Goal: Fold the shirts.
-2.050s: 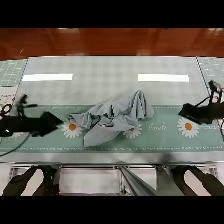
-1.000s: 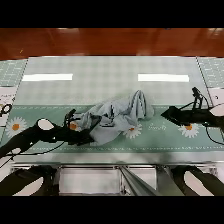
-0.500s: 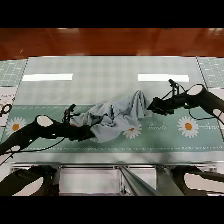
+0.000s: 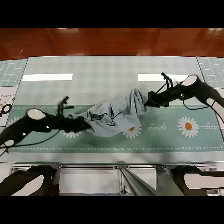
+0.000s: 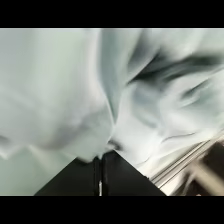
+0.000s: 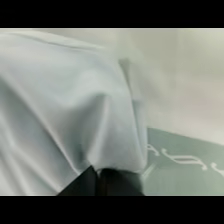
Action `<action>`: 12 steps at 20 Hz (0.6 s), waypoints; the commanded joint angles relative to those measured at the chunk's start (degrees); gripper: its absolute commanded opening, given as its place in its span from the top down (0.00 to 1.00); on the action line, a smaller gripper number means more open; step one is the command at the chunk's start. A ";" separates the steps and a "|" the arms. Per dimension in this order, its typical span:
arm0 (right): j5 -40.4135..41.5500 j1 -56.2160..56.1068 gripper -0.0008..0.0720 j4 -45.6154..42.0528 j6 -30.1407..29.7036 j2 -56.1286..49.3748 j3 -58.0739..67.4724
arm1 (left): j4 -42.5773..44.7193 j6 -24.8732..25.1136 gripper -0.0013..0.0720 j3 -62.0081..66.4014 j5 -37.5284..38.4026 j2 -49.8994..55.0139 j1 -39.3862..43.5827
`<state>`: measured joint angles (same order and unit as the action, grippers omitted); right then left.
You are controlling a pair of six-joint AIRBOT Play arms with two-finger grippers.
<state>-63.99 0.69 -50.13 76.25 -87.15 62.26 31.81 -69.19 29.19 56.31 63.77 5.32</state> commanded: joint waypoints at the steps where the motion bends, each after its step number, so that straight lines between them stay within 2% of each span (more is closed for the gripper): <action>1: -4.85 1.75 0.96 -3.41 1.99 4.76 11.74 | -0.11 2.64 0.96 12.35 10.75 -1.92 -12.37; 5: -5.51 -0.33 0.96 -9.05 5.81 11.98 30.34 | -0.83 -1.73 0.96 36.87 12.13 -4.24 -19.34; 7: -5.51 -0.68 0.96 -11.61 6.82 15.32 40.11 | -0.46 -2.05 0.96 51.58 12.55 -4.39 -20.37; 9: -5.57 -0.61 0.96 -16.06 8.07 18.80 48.85 | 1.95 -2.91 0.96 64.02 12.59 -4.50 -21.57; 12: -5.90 -0.61 0.96 -22.86 9.40 25.66 55.12 | 8.48 -8.00 0.96 76.87 13.31 -5.38 -24.24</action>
<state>-69.65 0.19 -66.04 83.94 -67.11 109.78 34.83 -73.14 92.44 68.99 59.13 -16.36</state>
